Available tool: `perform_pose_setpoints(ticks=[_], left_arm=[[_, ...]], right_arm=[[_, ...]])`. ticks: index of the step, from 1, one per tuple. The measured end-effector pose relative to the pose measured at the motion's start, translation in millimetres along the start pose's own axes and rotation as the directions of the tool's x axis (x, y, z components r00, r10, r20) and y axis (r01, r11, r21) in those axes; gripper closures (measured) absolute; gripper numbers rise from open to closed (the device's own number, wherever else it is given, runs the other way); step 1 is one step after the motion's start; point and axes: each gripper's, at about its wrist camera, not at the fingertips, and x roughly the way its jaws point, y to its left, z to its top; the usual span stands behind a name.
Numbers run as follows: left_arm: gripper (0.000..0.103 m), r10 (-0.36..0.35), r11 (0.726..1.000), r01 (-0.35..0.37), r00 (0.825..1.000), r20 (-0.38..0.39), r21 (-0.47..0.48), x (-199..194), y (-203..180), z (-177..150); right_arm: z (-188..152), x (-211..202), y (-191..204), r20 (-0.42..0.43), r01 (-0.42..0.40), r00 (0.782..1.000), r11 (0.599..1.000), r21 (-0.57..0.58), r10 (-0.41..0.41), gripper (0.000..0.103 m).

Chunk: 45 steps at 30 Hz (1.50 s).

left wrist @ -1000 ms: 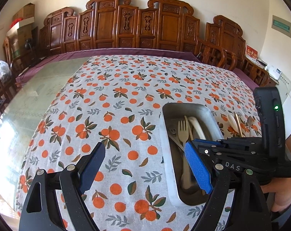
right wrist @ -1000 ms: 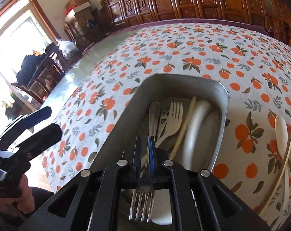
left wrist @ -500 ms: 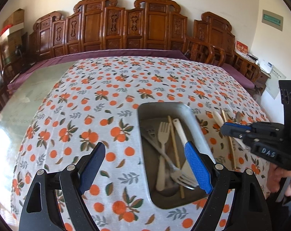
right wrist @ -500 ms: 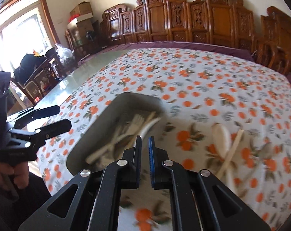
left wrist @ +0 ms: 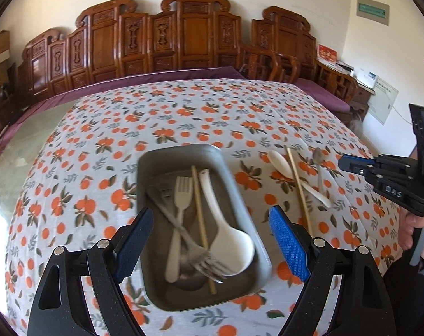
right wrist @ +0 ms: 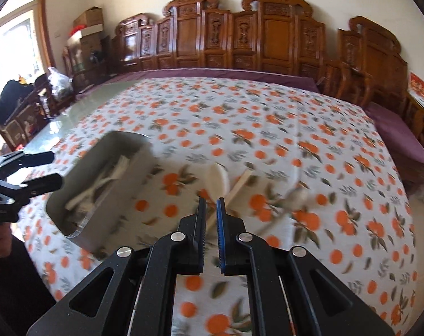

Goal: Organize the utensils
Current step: 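Grasp a metal spoon from the pile with the right tool, then grasp a wooden chopstick with left tool while right tool holds the metal spoon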

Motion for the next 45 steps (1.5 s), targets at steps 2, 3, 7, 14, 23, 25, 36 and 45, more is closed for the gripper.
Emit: perform_pose_setpoints(ticks=[2,3,7,14,23,25,36,45], left_arm=[[0.022,-0.01,1.0,0.01,1.0,0.0,0.009,1.5,-6.0,-0.1],[0.022,-0.013,1.0,0.013,1.0,-0.001,0.012,1.8,-8.7,-0.4],[0.022,-0.029,0.999,0.03,1.0,-0.001,0.025,3.7,-19.3,-0.7],[0.022,-0.041,0.998,0.041,0.999,-0.005,0.05,7.0,-35.6,-1.9],[0.023,-0.074,0.996,0.075,0.997,-0.022,0.057,8.4,-52.1,-3.1],[0.023,-0.069,0.996,0.07,0.997,-0.017,0.063,9.1,-55.9,-3.2],[0.023,-0.066,0.993,0.072,0.996,-0.062,0.091,32.6,-76.8,-2.2],[0.023,-0.06,0.991,0.07,0.994,-0.086,0.114,44.6,-85.7,2.3]], right_arm=[[-5.3,3.2,-7.8,-0.007,0.015,1.0,1.0,0.017,-0.014,0.094],[-8.0,5.3,-12.9,-0.01,0.023,1.0,0.999,0.026,-0.022,0.094],[-17.8,14.5,-30.7,-0.024,0.034,0.999,0.997,0.067,-0.033,0.08],[-29.0,36.8,-37.6,-0.076,0.037,0.997,0.997,0.062,-0.033,0.079],[-26.7,46.6,-56.4,-0.076,0.042,0.997,0.993,0.109,-0.034,0.079],[-24.7,54.6,-62.5,-0.086,0.047,0.996,0.99,0.13,-0.036,0.079],[-10.8,94.5,-84.4,-0.122,0.136,0.986,0.979,0.151,-0.118,0.073],[2.0,106.3,-108.0,-0.109,0.115,0.99,0.969,0.217,-0.093,0.073]])
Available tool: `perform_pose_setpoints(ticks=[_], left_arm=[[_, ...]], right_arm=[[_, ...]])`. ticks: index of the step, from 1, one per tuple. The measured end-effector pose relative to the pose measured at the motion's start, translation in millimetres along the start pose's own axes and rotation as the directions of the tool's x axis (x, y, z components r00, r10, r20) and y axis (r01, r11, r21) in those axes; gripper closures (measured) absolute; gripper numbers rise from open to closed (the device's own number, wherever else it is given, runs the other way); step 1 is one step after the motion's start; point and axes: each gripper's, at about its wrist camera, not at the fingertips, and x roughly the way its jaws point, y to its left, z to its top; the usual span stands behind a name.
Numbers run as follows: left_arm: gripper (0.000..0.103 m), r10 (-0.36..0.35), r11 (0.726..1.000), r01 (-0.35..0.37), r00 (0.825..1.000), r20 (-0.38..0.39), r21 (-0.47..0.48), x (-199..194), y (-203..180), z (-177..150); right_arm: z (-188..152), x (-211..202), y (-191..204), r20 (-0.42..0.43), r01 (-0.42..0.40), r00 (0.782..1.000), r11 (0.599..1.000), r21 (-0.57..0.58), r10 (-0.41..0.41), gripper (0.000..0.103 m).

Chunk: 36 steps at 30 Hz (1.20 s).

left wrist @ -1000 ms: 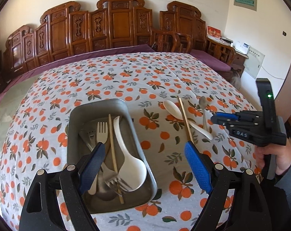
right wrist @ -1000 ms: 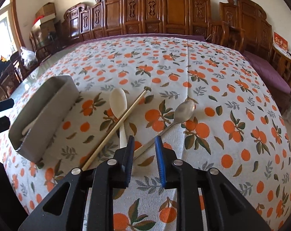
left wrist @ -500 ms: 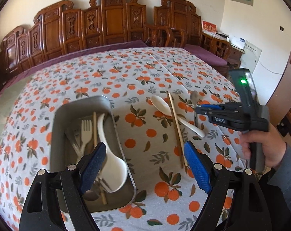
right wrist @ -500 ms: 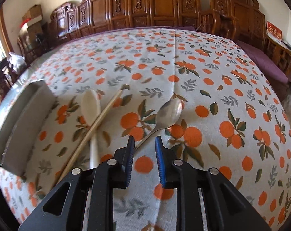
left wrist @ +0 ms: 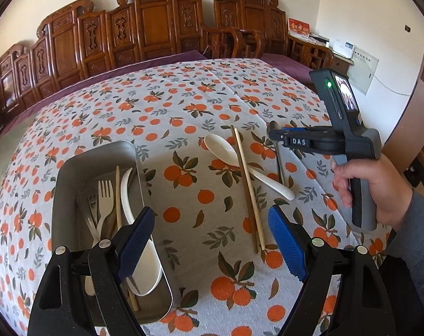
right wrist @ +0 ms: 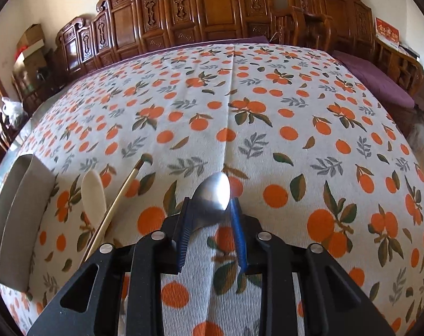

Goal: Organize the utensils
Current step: 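Grasp a wooden chopstick with left tool while right tool holds the metal spoon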

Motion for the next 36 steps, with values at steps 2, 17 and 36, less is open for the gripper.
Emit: perform_pose_setpoints(ticks=[2,17,36], left_arm=[[0.023,-0.002,1.0,0.002,1.0,-0.006,-0.004,1.8,-0.1,0.4],[0.03,0.001,1.0,0.001,0.998,-0.059,0.027,22.1,-11.8,6.3],[0.067,-0.065,0.998,0.067,0.978,-0.198,0.003,78.4,-22.9,6.4]], right_arm=[[2.5,2.0,1.6,-0.001,0.002,1.0,1.0,-0.009,-0.002,0.072],[5.6,-13.1,-4.7,0.021,-0.099,0.995,0.995,0.026,0.098,0.101],[11.9,-55.4,-30.7,0.118,-0.124,0.986,0.991,0.052,0.117,0.101]])
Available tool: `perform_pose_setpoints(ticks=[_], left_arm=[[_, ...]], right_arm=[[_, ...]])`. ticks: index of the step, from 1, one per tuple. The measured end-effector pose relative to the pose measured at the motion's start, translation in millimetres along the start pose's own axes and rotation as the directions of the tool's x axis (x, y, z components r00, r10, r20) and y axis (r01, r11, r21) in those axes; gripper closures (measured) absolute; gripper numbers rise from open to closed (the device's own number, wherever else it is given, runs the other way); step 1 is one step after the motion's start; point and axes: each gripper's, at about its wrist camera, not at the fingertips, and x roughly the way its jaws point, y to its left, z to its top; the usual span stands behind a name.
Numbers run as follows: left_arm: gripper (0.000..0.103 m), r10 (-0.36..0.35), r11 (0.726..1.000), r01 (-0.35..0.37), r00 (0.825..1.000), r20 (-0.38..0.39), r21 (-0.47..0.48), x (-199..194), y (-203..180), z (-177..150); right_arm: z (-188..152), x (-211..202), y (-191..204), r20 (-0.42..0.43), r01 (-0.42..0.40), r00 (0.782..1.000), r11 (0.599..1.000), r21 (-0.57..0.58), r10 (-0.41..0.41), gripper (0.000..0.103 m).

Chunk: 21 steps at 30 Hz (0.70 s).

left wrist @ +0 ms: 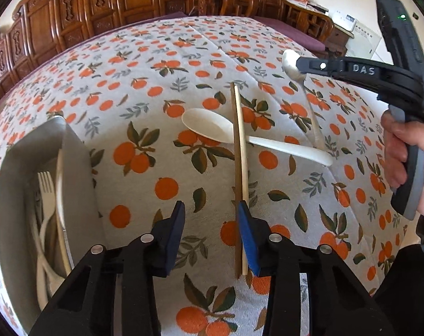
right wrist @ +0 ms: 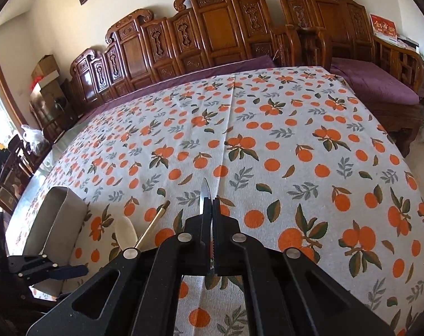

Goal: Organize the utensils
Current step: 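Grasp a wooden chopstick with left tool while right tool holds the metal spoon, then carry the chopstick into the grey tray and open the left tool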

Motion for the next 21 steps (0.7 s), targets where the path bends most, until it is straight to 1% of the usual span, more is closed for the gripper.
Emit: perform_pose_setpoints(ticks=[6,7,10,12,14,16,21], left_arm=[[0.067,-0.001,1.0,0.001,1.0,-0.008,0.006,5.6,-3.6,2.5],[0.07,0.001,1.0,-0.001,1.0,-0.013,0.009,7.2,-4.3,2.7],[0.072,0.016,1.0,-0.016,1.0,-0.01,0.021,9.3,-6.9,4.4],[0.079,0.014,1.0,-0.014,1.0,-0.01,0.017,9.9,-6.4,6.0],[0.098,0.006,1.0,-0.006,1.0,-0.014,0.012,11.5,-5.5,7.5],[0.099,0.001,1.0,-0.001,1.0,-0.013,0.015,9.6,-4.8,6.9],[0.099,0.004,1.0,-0.004,1.0,0.007,0.015,-3.0,-2.0,4.5]], right_arm=[[0.6,-3.4,1.2,0.013,-0.001,1.0,1.0,-0.007,0.001,0.101],[1.3,-4.5,1.2,0.017,-0.004,1.0,1.0,-0.007,0.004,0.101],[3.3,-9.5,3.0,0.031,-0.011,0.999,1.0,-0.013,0.012,0.101],[4.3,-13.5,4.9,0.041,-0.008,0.999,1.0,-0.025,0.009,0.101],[4.8,-18.8,7.3,0.055,0.01,0.998,0.999,-0.048,-0.008,0.101],[5.3,-23.6,8.5,0.064,0.012,0.998,0.998,-0.06,-0.008,0.101],[5.7,-32.5,7.5,0.078,-0.005,0.997,0.999,-0.047,0.009,0.101]])
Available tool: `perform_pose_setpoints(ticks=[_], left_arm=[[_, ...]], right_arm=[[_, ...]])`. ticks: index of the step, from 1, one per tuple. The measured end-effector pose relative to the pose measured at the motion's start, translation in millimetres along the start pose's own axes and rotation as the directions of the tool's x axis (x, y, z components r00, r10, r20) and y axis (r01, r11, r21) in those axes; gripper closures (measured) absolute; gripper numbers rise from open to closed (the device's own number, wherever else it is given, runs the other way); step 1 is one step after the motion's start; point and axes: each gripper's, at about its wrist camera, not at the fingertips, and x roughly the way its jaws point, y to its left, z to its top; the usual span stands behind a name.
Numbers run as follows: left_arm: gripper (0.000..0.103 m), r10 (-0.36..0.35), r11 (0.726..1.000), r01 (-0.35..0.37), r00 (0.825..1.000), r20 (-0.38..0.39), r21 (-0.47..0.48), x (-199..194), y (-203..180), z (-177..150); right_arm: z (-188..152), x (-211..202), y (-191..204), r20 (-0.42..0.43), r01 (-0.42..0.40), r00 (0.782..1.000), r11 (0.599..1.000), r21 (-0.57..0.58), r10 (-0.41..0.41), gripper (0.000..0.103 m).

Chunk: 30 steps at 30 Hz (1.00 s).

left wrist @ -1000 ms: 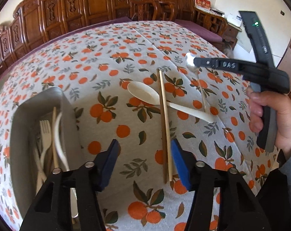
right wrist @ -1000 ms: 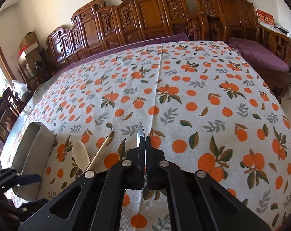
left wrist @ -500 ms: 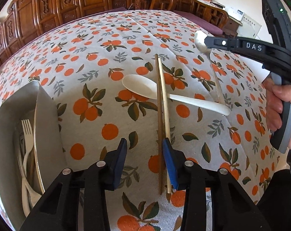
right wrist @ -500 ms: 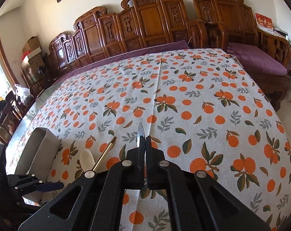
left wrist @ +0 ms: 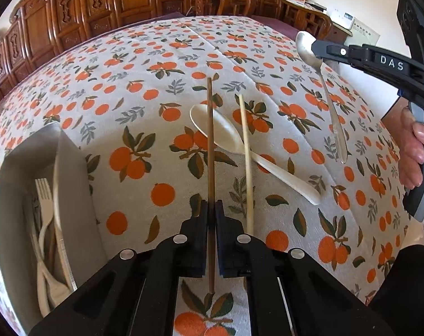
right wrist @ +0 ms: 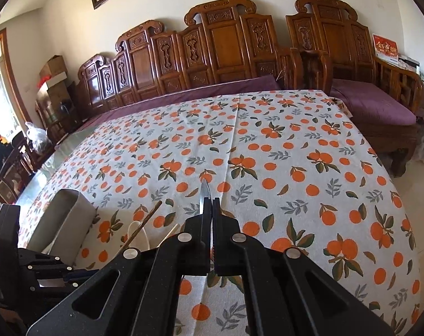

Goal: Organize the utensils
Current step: 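Carry the chopstick into the grey tray and open the left tool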

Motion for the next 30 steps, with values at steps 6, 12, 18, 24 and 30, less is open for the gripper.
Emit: perform_pose_setpoints(ticks=[6,12,18,24,30], left_arm=[[0.099,0.014,1.0,-0.014,0.999,0.041,0.005,-24.2,3.3,-2.9],[0.099,0.019,1.0,-0.02,0.997,0.074,0.009,-48.0,8.3,-8.7],[0.099,0.027,1.0,-0.028,0.994,0.106,0.011,-68.5,12.6,-13.1],[0.099,0.034,0.999,-0.035,0.99,0.135,0.001,-89.7,21.3,-16.1],[0.099,0.05,0.998,-0.045,0.986,0.161,-0.036,-113.6,43.6,-27.8]], right_arm=[[-5.8,2.2,13.6,-0.018,-0.017,1.0,1.0,-0.018,0.016,0.101],[-12.6,4.4,33.0,-0.04,-0.038,0.999,0.998,-0.044,0.036,0.101],[-18.8,5.2,56.8,-0.057,-0.061,0.997,0.995,-0.082,0.057,0.101],[-22.6,2.3,77.2,-0.066,-0.092,0.994,0.989,-0.113,0.085,0.101],[-23.6,-4.0,93.6,-0.062,-0.123,0.991,0.983,-0.133,0.116,0.101]])
